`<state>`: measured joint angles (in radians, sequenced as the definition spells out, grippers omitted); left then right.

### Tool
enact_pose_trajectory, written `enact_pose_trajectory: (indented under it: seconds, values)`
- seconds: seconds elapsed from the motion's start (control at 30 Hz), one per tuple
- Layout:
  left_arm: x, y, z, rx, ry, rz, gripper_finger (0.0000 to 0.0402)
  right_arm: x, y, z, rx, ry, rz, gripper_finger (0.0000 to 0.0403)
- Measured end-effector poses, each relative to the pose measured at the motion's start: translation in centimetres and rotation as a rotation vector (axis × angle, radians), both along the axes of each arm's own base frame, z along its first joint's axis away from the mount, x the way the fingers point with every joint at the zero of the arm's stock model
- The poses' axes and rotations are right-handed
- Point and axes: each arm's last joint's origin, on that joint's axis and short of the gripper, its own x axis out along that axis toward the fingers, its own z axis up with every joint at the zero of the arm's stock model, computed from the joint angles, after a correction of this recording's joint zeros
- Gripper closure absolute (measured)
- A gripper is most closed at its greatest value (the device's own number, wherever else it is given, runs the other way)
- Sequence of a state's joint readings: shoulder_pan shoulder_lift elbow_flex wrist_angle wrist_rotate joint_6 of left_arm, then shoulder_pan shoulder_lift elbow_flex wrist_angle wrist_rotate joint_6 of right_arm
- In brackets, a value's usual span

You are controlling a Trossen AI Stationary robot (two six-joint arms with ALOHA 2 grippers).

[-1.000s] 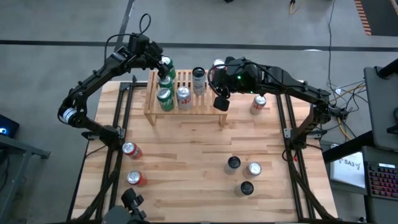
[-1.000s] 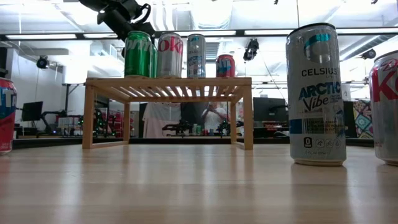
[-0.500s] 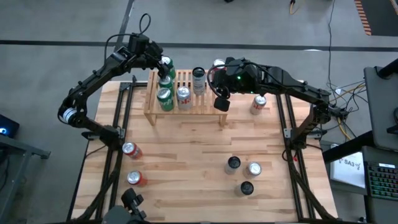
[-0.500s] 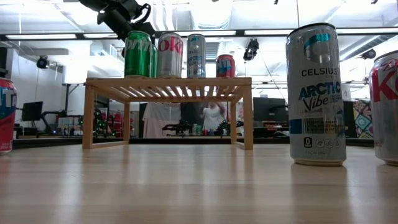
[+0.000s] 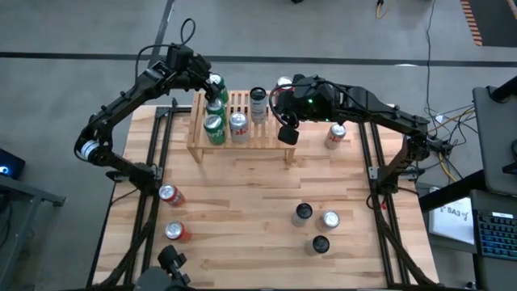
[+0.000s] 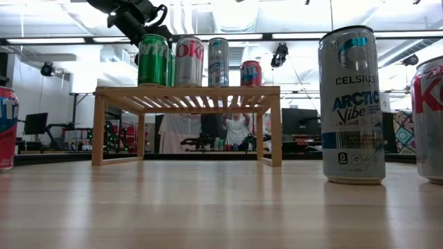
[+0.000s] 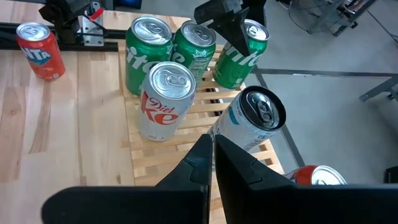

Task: Place canned beverage on shelf
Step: Put the green soda can on the shelf

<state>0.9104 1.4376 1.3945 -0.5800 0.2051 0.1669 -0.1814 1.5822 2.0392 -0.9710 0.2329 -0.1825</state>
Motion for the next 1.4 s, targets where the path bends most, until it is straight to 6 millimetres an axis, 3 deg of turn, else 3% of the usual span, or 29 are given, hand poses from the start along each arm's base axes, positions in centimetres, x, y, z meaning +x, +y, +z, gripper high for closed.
enact_pose_trajectory:
  seconds: [0.57,1.03,1.23,1.4]
  values:
    - [0.1,0.1,0.0,0.007,-0.017,0.009,0.0087,-0.1,0.0,-0.2,0.015,0.016,-0.008,0.0394]
    - [0.1,0.2,0.1,0.018,-0.026,0.014,0.0062,-0.1,0.0,-0.2,0.015,0.015,-0.009,0.0394]
    - [-0.1,-0.1,1.0,0.043,-0.049,0.014,0.0062,-0.1,0.0,-0.2,0.017,0.013,-0.01,0.0394]
    - [-0.6,-0.8,3.0,0.078,-0.071,0.01,0.0062,-0.1,0.0,-0.2,0.018,0.013,-0.01,0.0394]
